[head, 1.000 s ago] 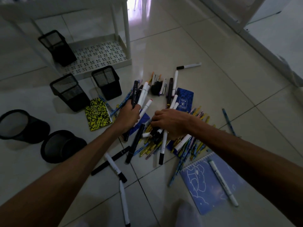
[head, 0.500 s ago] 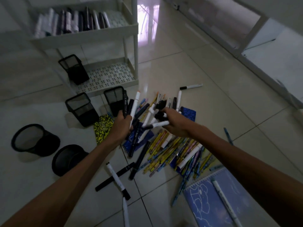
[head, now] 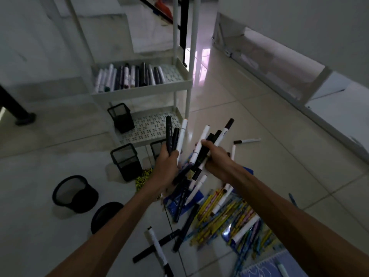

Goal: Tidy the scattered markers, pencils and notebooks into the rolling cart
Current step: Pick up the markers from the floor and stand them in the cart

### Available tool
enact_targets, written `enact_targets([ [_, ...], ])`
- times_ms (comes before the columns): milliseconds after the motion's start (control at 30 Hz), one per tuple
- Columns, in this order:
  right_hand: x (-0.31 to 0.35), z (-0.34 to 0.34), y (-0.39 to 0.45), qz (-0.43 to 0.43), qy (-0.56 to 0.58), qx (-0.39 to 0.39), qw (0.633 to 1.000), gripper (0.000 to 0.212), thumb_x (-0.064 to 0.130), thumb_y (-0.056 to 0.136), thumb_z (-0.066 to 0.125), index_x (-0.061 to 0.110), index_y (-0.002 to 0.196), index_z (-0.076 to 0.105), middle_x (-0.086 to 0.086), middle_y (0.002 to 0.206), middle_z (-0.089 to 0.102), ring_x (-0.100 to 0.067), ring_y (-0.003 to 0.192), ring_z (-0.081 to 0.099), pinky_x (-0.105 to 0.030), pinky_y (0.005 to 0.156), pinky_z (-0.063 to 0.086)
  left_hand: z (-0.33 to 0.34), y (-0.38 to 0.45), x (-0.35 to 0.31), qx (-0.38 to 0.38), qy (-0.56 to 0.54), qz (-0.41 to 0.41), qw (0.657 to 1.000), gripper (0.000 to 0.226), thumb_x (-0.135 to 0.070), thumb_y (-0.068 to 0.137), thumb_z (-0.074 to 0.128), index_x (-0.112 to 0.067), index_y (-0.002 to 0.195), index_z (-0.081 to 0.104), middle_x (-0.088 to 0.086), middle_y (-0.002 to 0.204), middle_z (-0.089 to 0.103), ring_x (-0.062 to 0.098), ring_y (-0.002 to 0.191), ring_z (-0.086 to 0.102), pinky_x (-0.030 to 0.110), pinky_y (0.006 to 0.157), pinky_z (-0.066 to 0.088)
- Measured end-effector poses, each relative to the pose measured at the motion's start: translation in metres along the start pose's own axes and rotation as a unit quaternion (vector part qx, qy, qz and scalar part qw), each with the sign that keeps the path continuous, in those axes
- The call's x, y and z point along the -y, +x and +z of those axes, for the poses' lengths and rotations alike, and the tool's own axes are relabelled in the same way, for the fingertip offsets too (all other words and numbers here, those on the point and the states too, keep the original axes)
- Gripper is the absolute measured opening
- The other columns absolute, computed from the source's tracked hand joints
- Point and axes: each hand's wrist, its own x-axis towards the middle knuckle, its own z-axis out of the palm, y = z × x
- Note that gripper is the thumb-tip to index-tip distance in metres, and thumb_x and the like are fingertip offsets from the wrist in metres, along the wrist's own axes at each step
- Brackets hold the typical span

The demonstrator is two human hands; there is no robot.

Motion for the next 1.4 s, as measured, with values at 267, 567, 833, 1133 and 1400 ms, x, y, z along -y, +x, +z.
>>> enact_targets([
  [267, 0.068, 0.073, -0.001, -0.082, -0.126, 0.051, 0.987, 0.022, 0.022, 0.098, 0.057, 0.001, 0.102, 0.058, -0.012, 0.091, 0.057, -0.024, 0.083, 0.058, -0.040, 0.084, 0.049, -0.051, 0.043, -0.104, -0.063, 0.175, 0.154, 0.970, 0.027, -0.026, 0.103, 0.036, -0.012, 0.125, 0.040, 0.010, 0.100, 0.056, 0.016, 0.071, 0.052, 0.029, 0.057, 0.038],
  [567, 0.168, 0.170, 0.029, -0.105, -0.311, 0.108, 0.938, 0.013, 0.020, 0.099, 0.054, 0.011, 0.091, 0.048, -0.010, 0.081, 0.055, -0.025, 0.077, 0.060, -0.044, 0.083, 0.056, -0.112, 0.126, -0.170, -0.134, 0.373, 0.026, 0.918, 0.058, -0.025, 0.102, 0.039, 0.001, 0.150, 0.021, 0.018, 0.153, 0.032, 0.028, 0.139, 0.035, 0.030, 0.104, 0.032],
  [833, 0.207, 0.215, 0.093, -0.113, -0.535, 0.028, 0.837, 0.020, 0.016, 0.099, 0.052, 0.001, 0.112, 0.052, -0.007, 0.077, 0.055, -0.014, 0.056, 0.057, -0.024, 0.048, 0.048, -0.141, 0.171, -0.166, -0.083, 0.445, -0.009, 0.892, 0.059, -0.017, 0.099, 0.045, 0.005, 0.148, 0.022, 0.017, 0.161, 0.006, 0.023, 0.150, 0.001, 0.024, 0.114, -0.004],
  [1133, 0.201, 0.214, 0.149, -0.161, -0.534, -0.044, 0.829, 0.050, 0.014, 0.095, 0.058, -0.003, 0.138, 0.038, -0.016, 0.112, 0.056, -0.015, 0.066, 0.055, -0.024, 0.053, 0.051, -0.147, 0.199, -0.132, -0.146, 0.392, 0.127, 0.899, 0.050, -0.034, 0.087, 0.058, -0.006, 0.129, 0.057, 0.019, 0.140, 0.050, 0.032, 0.138, 0.033, 0.036, 0.119, 0.012],
  [1400, 0.177, 0.184, 0.182, -0.212, -0.508, -0.009, 0.835, 0.075, 0.054, 0.079, 0.062, 0.013, 0.136, 0.038, -0.013, 0.120, 0.058, -0.029, 0.103, 0.064, -0.043, 0.081, 0.059, -0.136, 0.207, -0.113, 0.010, 0.441, 0.171, 0.881, 0.059, -0.036, 0.104, 0.033, -0.012, 0.154, 0.013, 0.010, 0.162, -0.007, 0.021, 0.149, -0.012, 0.034, 0.120, -0.001],
])
